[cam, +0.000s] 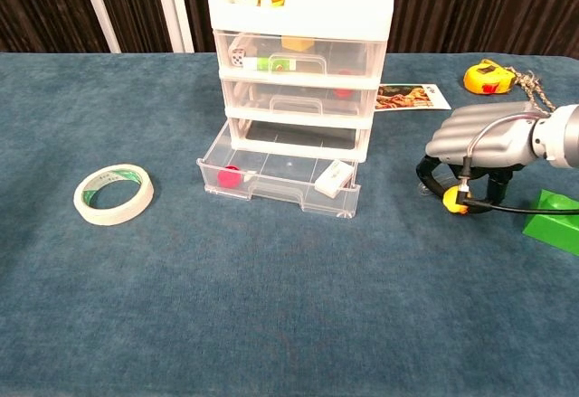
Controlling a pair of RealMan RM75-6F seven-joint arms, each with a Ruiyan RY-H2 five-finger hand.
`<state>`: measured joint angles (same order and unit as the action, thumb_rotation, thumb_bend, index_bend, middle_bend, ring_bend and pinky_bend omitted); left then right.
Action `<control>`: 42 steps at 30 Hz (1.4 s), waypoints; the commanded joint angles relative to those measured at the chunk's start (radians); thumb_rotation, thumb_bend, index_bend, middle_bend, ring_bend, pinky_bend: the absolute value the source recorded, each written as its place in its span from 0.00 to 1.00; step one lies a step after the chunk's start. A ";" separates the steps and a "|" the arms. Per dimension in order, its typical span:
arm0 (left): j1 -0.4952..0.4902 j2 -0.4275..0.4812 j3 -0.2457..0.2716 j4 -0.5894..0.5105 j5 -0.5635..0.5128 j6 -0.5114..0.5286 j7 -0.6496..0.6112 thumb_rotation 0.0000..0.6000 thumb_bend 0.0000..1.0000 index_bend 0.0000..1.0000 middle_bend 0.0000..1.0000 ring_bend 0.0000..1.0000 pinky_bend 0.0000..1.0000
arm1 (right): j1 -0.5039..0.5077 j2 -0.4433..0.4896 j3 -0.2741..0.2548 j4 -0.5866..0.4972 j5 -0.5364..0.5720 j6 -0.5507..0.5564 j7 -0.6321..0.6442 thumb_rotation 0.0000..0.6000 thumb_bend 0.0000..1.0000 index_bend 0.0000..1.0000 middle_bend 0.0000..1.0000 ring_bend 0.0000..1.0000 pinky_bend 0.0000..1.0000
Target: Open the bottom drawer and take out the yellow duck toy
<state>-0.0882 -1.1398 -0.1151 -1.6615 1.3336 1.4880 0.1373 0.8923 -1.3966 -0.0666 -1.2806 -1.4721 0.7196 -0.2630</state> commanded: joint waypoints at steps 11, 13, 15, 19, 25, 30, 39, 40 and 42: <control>0.000 0.000 -0.001 -0.001 -0.004 -0.002 0.001 1.00 0.61 0.06 0.00 0.00 0.00 | 0.000 0.076 0.032 -0.115 0.113 -0.053 -0.123 1.00 0.25 0.16 1.00 0.99 1.00; 0.000 0.000 -0.001 -0.001 -0.003 -0.002 0.000 1.00 0.61 0.06 0.00 0.00 0.00 | -0.007 0.106 0.043 -0.151 0.132 -0.035 -0.141 1.00 0.25 0.17 1.00 0.99 1.00; 0.000 0.000 0.000 0.000 -0.001 -0.002 -0.001 1.00 0.61 0.06 0.00 0.00 0.00 | -0.021 0.148 0.059 -0.195 0.155 0.000 -0.150 1.00 0.25 0.18 1.00 0.98 1.00; 0.000 0.000 0.000 0.000 0.001 -0.001 -0.002 1.00 0.61 0.06 0.00 0.00 0.00 | -0.066 0.253 0.095 -0.303 0.229 0.080 -0.142 1.00 0.25 0.19 0.94 0.90 0.94; 0.000 -0.002 0.000 0.001 0.006 0.005 0.004 1.00 0.61 0.06 0.00 0.00 0.00 | -0.180 0.389 0.130 -0.458 0.382 0.231 -0.097 1.00 0.24 0.18 0.54 0.59 0.70; 0.003 -0.004 0.000 0.002 0.015 0.018 0.005 1.00 0.61 0.06 0.00 0.00 0.00 | -0.301 0.397 0.103 -0.484 0.367 0.416 -0.112 1.00 0.20 0.15 0.18 0.34 0.41; 0.007 -0.005 0.002 0.013 0.039 0.041 0.019 1.00 0.61 0.06 0.00 0.00 0.00 | -0.517 0.322 0.055 -0.403 0.248 0.717 -0.043 1.00 0.17 0.13 0.09 0.23 0.28; 0.007 -0.006 0.003 0.015 0.043 0.043 0.021 1.00 0.61 0.06 0.00 0.00 0.00 | -0.536 0.318 0.045 -0.393 0.234 0.729 -0.028 1.00 0.16 0.13 0.08 0.22 0.27; 0.007 -0.006 0.005 0.019 0.053 0.047 0.023 1.00 0.61 0.06 0.00 0.00 0.00 | -0.575 0.308 0.027 -0.381 0.207 0.759 0.000 1.00 0.15 0.13 0.08 0.22 0.27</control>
<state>-0.0810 -1.1457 -0.1108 -1.6446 1.3839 1.5332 0.1593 0.3578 -1.0690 -0.0151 -1.6862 -1.2297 1.4447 -0.2975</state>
